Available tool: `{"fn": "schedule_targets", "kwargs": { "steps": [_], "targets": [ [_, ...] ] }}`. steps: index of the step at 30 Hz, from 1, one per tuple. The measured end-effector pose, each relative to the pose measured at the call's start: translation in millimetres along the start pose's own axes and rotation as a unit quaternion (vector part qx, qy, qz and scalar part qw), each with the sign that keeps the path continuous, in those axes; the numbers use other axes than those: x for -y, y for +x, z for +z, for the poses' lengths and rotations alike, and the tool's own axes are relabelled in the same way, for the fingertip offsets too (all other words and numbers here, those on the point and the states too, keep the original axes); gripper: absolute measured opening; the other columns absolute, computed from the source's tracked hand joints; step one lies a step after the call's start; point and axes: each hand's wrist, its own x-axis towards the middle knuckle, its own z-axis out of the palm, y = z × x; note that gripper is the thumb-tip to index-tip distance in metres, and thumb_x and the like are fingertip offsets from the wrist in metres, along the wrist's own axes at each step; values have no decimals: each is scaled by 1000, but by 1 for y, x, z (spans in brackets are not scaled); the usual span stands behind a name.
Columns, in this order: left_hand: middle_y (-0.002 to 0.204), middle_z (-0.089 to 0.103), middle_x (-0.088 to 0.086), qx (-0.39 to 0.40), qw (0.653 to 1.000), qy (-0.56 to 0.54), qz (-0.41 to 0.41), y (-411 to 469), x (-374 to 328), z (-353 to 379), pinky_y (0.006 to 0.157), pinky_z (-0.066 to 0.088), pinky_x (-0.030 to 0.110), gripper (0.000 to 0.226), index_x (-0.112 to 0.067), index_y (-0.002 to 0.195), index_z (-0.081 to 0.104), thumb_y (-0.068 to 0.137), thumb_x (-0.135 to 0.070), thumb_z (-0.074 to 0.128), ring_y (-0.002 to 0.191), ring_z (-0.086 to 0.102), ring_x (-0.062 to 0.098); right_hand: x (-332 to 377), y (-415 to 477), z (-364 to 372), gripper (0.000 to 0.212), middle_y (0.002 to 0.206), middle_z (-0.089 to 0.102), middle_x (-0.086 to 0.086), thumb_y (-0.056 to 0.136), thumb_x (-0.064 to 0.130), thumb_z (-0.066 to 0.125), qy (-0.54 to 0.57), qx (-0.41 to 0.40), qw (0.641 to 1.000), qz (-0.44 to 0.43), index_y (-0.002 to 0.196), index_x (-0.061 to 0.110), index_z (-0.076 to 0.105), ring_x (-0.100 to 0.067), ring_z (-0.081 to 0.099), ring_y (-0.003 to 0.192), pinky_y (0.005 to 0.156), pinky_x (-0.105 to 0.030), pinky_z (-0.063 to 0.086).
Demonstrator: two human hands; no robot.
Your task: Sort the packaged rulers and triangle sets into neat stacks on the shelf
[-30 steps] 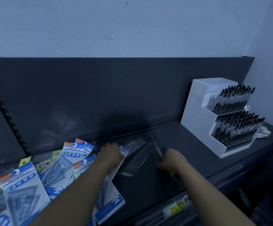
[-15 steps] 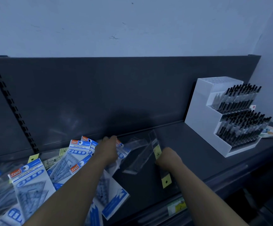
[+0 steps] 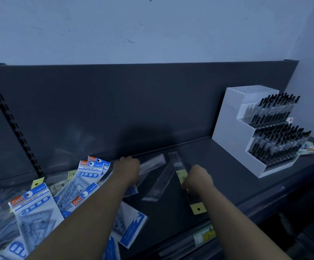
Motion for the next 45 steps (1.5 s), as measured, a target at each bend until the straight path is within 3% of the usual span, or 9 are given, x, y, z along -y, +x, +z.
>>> {"fn": "schedule_targets", "kwargs": {
  "steps": [6, 15, 23, 31, 34, 37, 40, 43, 45],
  "targets": [
    [125, 58, 14, 29, 988, -150, 1, 11, -18, -8, 86, 44, 33, 29, -6, 114, 59, 91, -23, 58, 114, 58, 30, 1, 2, -1, 34, 86, 52, -3, 76, 15, 73, 33, 36, 998, 26, 73, 15, 39, -21, 55, 81, 57, -26, 42],
    [139, 39, 13, 73, 992, -89, -45, 13, -16, 6, 101, 36, 36, 59, -11, 138, 40, 91, -44, 56, 125, 45, 32, 4, -1, -5, 34, 85, 53, -3, 73, 21, 76, 23, 41, 998, 43, 75, 14, 43, -21, 55, 80, 65, -29, 46],
    [129, 54, 4, 105, 994, -9, -21, 22, -15, -7, 98, 34, 37, 48, -20, 124, 52, 84, -45, 57, 121, 42, 26, 4, -1, -2, 40, 81, 48, -2, 71, 21, 79, 74, 47, 995, 40, 72, 14, 40, -19, 52, 76, 49, -25, 38],
    [108, 64, -4, 49, 991, -121, 22, 22, -13, -8, 93, 30, 38, 38, -28, 105, 58, 82, -57, 59, 102, 57, 18, 11, 5, 5, 29, 75, 53, -4, 74, 15, 75, 156, 42, 987, 11, 70, 12, 46, -18, 54, 62, 44, -24, 41],
    [117, 60, -7, 64, 986, -153, 20, 15, -3, -8, 97, 32, 41, 61, -33, 114, 56, 69, -73, 61, 113, 52, 19, 17, 2, 11, 25, 82, 63, -7, 70, 23, 77, 180, 46, 982, -7, 77, 9, 58, -21, 64, 70, 57, -31, 57],
    [142, 40, 0, 132, 985, -113, 22, 1, 12, -11, 108, 32, 43, 103, -29, 140, 39, 54, -71, 75, 132, 35, 24, 26, -7, 14, 56, 110, 59, -9, 65, 49, 78, 99, 31, 994, -22, 100, 12, 56, -21, 62, 90, 72, -33, 53],
    [150, 26, 3, 145, 984, -100, 26, -10, 28, -9, 110, 27, 42, 109, -30, 148, 26, 59, -62, 79, 138, 25, 27, 35, -16, 24, 106, 148, 20, -13, 66, 69, 67, -18, 1, 997, -71, 148, 23, 17, -33, 28, 133, 103, -42, 33],
    [151, 23, 2, 157, 983, -95, 21, -15, 44, -6, 111, 25, 41, 110, -33, 149, 23, 59, -58, 81, 139, 22, 27, 44, -19, 39, 91, 159, -14, -7, 80, 69, 53, -91, 33, 982, -159, 150, 44, 1, -34, -5, 145, 115, -53, 11],
    [151, 23, 2, 168, 984, -63, 17, -19, 59, -5, 112, 25, 43, 114, -34, 150, 22, 56, -60, 81, 139, 23, 29, 47, -16, 47, 75, 160, -15, -3, 87, 67, 42, -135, 72, 971, -182, 148, 50, 2, -31, -12, 146, 115, -57, 4]
  ]
}}
